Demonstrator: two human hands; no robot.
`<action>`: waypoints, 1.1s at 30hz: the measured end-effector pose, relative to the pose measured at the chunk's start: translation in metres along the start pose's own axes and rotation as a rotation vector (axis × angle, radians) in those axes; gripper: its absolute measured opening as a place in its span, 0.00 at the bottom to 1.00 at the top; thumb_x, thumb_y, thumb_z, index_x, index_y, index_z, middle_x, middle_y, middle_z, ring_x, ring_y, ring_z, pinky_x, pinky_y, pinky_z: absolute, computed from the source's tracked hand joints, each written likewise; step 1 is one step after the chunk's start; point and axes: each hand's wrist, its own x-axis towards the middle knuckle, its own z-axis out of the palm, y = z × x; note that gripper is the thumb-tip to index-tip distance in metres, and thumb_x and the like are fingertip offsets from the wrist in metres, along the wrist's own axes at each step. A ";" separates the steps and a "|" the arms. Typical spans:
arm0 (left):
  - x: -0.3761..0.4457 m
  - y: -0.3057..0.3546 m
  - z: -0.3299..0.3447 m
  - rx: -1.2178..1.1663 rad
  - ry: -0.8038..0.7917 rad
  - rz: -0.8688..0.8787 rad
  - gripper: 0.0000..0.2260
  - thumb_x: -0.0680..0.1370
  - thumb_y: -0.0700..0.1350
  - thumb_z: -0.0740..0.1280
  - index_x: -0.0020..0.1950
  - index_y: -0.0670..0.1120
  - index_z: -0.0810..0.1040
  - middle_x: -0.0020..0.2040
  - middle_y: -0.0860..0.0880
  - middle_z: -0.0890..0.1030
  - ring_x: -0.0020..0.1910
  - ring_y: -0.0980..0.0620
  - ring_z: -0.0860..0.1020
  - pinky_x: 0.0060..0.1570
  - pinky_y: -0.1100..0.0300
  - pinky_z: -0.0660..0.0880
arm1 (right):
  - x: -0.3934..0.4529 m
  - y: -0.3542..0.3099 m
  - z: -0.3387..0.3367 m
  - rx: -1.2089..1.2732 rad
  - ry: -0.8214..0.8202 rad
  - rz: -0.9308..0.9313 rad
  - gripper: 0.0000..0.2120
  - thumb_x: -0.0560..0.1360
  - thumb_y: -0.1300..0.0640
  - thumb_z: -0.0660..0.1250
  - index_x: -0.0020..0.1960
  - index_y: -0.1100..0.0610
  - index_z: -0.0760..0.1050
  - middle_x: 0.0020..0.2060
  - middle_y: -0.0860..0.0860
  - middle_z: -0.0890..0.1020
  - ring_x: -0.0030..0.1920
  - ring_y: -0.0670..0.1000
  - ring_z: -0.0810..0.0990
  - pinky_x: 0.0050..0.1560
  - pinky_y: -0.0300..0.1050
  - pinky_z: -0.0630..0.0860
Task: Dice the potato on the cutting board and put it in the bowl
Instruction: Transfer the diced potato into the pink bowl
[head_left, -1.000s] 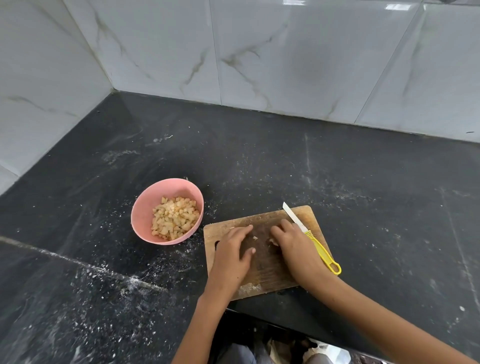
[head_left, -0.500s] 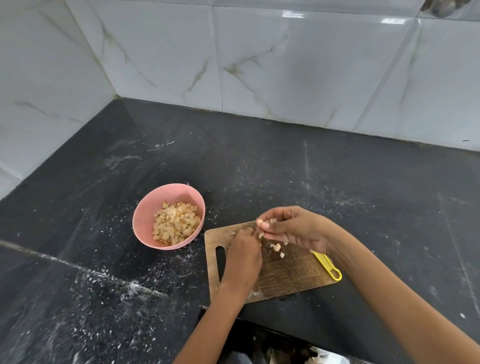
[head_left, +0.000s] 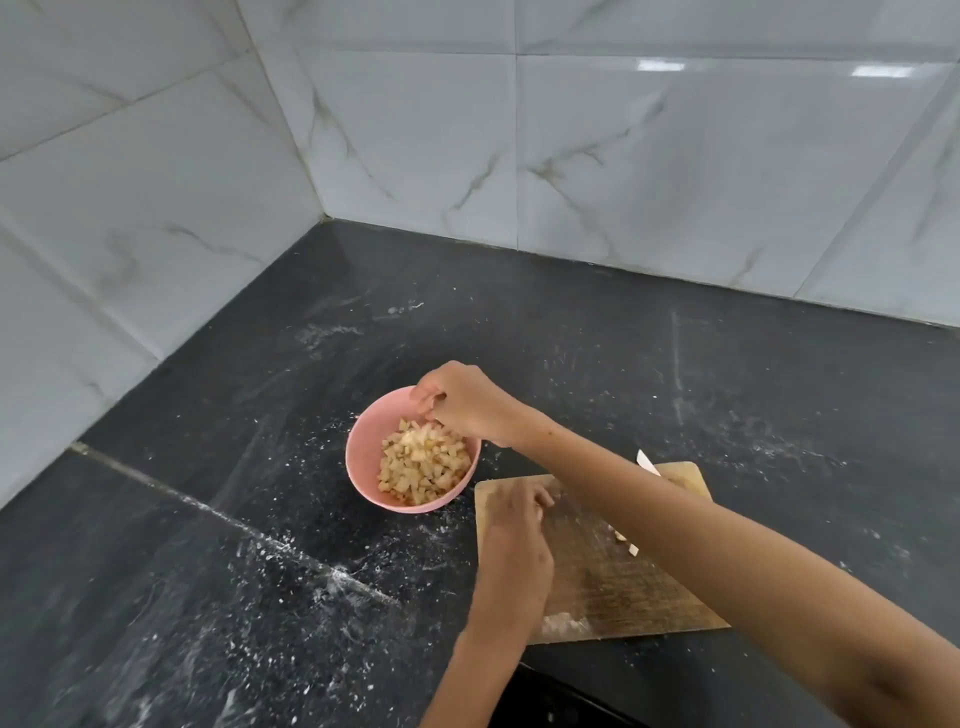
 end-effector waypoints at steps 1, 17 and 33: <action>0.002 -0.001 -0.015 -0.024 0.059 -0.029 0.12 0.79 0.31 0.58 0.52 0.48 0.69 0.50 0.51 0.71 0.47 0.58 0.71 0.48 0.68 0.71 | 0.003 0.004 0.001 -0.072 0.052 -0.045 0.12 0.74 0.70 0.64 0.55 0.64 0.82 0.52 0.60 0.83 0.53 0.58 0.81 0.56 0.47 0.77; 0.045 -0.064 -0.103 -0.157 0.391 -0.286 0.12 0.75 0.31 0.67 0.53 0.46 0.75 0.43 0.54 0.84 0.46 0.66 0.78 0.40 0.79 0.69 | 0.004 0.021 0.000 -0.200 0.104 -0.188 0.08 0.68 0.72 0.71 0.45 0.64 0.80 0.46 0.56 0.82 0.47 0.53 0.81 0.42 0.35 0.73; 0.039 -0.055 -0.100 0.010 0.416 -0.205 0.10 0.77 0.36 0.67 0.57 0.43 0.79 0.49 0.51 0.83 0.46 0.52 0.81 0.47 0.58 0.76 | -0.005 0.023 -0.001 -0.184 -0.024 -0.261 0.08 0.71 0.72 0.67 0.46 0.64 0.83 0.47 0.55 0.84 0.48 0.50 0.80 0.47 0.26 0.73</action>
